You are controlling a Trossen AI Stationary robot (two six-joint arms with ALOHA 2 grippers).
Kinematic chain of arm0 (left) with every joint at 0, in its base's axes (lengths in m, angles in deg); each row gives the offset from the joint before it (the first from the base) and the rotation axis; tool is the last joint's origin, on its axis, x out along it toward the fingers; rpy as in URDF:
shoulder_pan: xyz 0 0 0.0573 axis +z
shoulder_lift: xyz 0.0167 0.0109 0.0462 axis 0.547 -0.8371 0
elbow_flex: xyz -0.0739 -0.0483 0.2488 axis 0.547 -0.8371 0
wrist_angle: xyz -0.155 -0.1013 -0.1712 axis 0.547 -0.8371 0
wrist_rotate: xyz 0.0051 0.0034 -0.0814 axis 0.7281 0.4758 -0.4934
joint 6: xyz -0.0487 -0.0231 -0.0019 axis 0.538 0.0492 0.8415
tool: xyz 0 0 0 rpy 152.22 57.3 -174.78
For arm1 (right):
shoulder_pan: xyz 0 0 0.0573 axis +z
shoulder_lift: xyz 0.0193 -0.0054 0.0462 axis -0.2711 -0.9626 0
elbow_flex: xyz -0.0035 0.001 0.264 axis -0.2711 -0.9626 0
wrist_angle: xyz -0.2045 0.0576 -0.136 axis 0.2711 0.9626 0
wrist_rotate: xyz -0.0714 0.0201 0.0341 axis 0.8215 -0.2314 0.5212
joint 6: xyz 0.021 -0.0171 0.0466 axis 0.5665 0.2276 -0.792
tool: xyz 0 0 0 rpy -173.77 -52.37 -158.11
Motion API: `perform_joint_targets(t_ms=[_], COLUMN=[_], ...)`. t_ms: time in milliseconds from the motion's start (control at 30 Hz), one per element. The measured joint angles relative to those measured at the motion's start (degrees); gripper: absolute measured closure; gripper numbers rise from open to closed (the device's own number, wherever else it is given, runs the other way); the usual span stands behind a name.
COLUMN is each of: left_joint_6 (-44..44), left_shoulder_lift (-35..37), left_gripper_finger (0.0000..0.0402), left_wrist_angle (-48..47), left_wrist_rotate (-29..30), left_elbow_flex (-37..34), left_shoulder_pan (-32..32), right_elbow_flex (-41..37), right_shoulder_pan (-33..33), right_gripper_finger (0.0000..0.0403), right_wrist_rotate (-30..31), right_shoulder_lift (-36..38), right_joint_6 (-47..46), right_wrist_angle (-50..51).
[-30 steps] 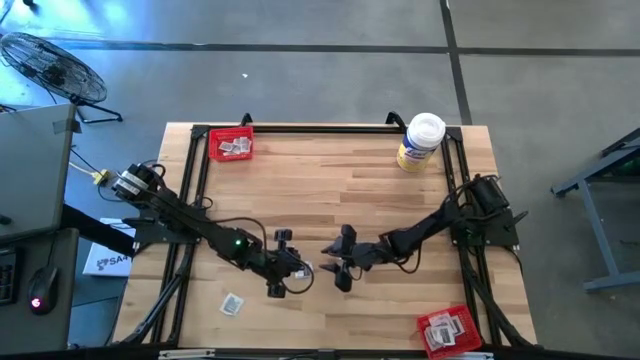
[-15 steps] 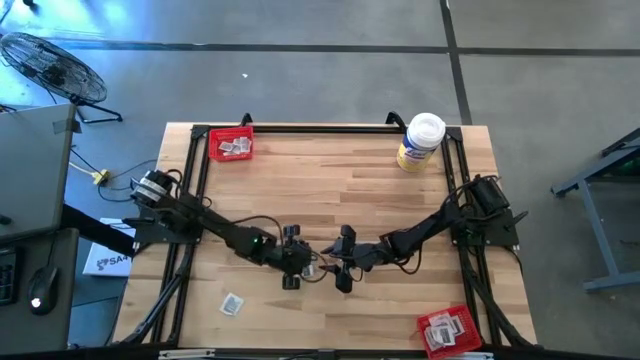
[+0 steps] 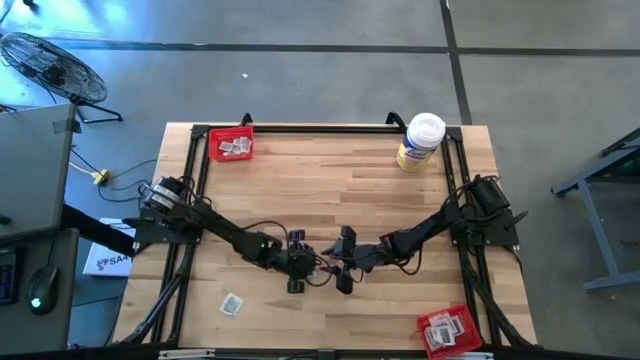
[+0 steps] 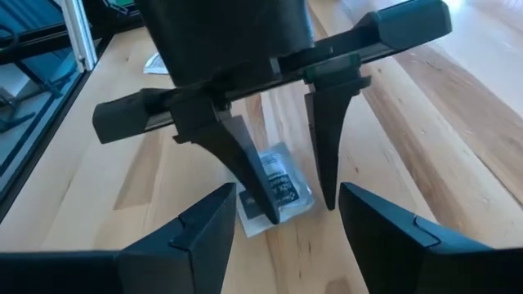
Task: Pick & Place First Aid Supplies
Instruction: Put the white and gray towelette pack into the bottom red bin
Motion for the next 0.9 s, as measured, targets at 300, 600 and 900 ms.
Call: perform_joint_targets(t_ms=[300, 600, 900], left_joint_6=[1.53, 2.6, 2.87], left_shoulder_lift=[-0.61, 1.61, 8.17], left_gripper_finger=[0.035, 0.0395, 0.04], left_wrist_angle=[-0.99, -4.7, -2.45], left_wrist_rotate=[-0.25, 4.5, 9.64], left_elbow_flex=[-0.04, -0.35, -0.48], left_shoulder_pan=[-0.06, 0.07, -0.01], right_elbow_flex=[0.0, -0.04, -0.07], right_shoulder_pan=[0.02, 1.02, 2.83], right_gripper_finger=[0.0192, 0.0191, 0.0191], right_wrist_rotate=[0.31, 3.97, 4.64], right_shoulder_lift=[0.02, 0.04, 0.04], right_joint_6=[0.0, 1.1, 0.5], right_wrist_angle=[0.25, 2.24, 2.27])
